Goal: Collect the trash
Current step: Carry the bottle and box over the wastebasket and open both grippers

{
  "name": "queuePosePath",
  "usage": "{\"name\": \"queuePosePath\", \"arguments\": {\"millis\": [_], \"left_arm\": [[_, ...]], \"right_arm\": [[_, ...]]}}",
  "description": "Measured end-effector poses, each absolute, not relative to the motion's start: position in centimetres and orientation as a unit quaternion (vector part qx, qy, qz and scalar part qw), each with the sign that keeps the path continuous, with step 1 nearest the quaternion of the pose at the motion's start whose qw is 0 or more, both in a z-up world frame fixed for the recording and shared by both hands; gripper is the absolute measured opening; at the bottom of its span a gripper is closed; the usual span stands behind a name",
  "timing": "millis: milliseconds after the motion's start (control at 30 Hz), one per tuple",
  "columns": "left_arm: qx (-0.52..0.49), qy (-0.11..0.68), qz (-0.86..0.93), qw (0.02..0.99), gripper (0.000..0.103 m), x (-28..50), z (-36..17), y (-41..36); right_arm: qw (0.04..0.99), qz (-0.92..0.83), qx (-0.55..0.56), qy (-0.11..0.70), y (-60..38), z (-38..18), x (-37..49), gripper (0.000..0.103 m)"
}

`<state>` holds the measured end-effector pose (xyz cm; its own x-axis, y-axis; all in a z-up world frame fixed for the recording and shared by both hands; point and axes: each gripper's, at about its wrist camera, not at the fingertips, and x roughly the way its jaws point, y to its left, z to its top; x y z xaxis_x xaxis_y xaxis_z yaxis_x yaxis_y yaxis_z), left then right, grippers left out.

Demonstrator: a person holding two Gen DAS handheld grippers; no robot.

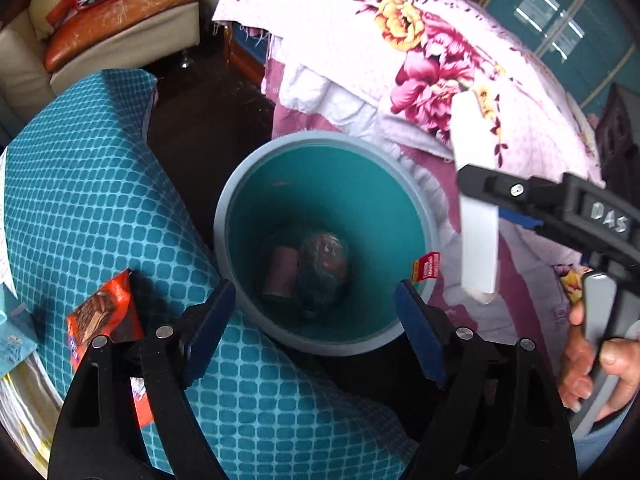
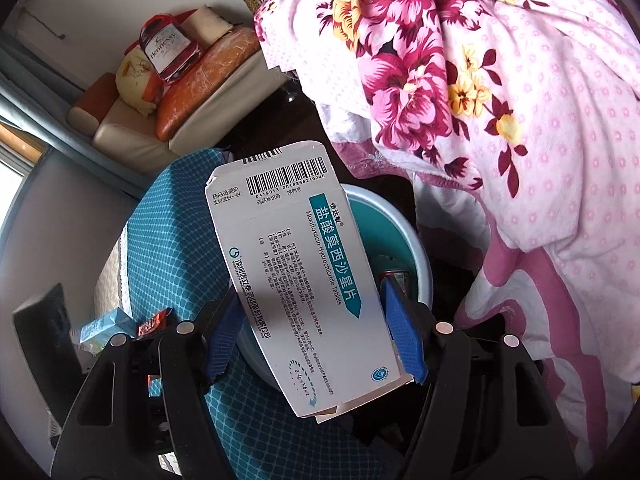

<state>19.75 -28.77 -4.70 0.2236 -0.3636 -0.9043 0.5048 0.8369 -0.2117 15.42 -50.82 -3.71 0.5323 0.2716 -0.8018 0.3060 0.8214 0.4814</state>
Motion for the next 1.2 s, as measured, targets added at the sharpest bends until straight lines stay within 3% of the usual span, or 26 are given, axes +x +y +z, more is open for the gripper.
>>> {"name": "queuePosePath", "arguments": {"millis": [467,667,900,1200], "left_arm": [[0.024,0.530,-0.269,0.804,0.090,17.9,-1.4,-24.3],[0.007,0.530,-0.260,0.807,0.090,17.6,-1.0,-22.5],[-0.007,0.525,-0.249,0.814,0.090,16.2,-0.3,-19.5],[-0.028,0.513,-0.208,0.832,0.090,14.5,1.1,-12.7]], "right_arm": [[0.818,0.007,0.272,0.507,-47.5,-3.8,15.7,0.065],[0.818,0.016,0.245,0.520,-45.5,-3.2,15.7,0.074],[0.828,0.023,0.217,0.517,-43.2,-1.8,15.3,0.076],[0.848,0.076,0.083,0.517,-36.0,0.6,15.4,0.076]]}}
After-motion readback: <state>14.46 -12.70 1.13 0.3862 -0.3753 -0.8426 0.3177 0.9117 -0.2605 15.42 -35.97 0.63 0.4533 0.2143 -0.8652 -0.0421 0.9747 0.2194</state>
